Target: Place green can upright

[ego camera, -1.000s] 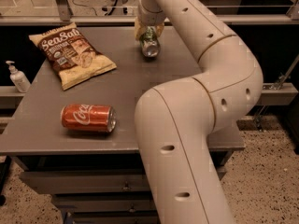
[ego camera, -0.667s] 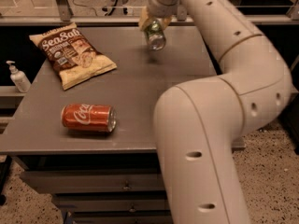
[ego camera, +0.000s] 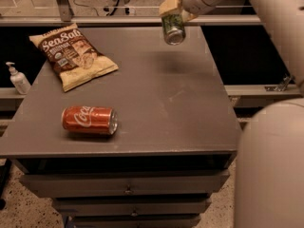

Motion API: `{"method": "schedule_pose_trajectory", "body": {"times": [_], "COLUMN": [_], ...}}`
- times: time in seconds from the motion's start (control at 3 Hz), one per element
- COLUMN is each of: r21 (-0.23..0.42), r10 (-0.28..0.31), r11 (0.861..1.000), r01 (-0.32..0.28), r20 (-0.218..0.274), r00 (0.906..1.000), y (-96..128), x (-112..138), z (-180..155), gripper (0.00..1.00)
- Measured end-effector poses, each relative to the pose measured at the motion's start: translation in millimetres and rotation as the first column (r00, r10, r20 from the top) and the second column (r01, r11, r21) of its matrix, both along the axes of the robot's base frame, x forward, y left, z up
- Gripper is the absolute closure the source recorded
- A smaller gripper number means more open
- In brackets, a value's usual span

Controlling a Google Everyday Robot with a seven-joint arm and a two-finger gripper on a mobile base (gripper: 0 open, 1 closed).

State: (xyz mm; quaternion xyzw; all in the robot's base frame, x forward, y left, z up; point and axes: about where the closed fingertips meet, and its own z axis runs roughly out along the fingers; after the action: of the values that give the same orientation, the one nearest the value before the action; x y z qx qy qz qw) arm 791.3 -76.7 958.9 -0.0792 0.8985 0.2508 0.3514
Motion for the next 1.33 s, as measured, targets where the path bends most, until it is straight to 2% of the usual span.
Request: {"method": "schedule_pose_trajectory", "body": {"times": [0.33, 0.67, 1.0, 1.33], "r21": [0.135, 0.233, 0.267, 0.265], "r10": [0.009, 0.008, -0.014, -0.014], "r11": [0.991, 0.971, 0.963, 0.963], "r01": [-0.022, -0.055, -0.048, -0.047], "r20": [0.098, 0.198, 0.226, 0.226], "r00": [0.9951, 0.9801, 0.9739, 0.9741], "y": [-19.0, -23.1, -27.3, -27.4], "x": [-37.8, -76.9, -91.7, -91.5], "z": [18.8, 25.5, 10.8, 10.3], "gripper": [1.00, 1.00, 1.00, 1.00]}}
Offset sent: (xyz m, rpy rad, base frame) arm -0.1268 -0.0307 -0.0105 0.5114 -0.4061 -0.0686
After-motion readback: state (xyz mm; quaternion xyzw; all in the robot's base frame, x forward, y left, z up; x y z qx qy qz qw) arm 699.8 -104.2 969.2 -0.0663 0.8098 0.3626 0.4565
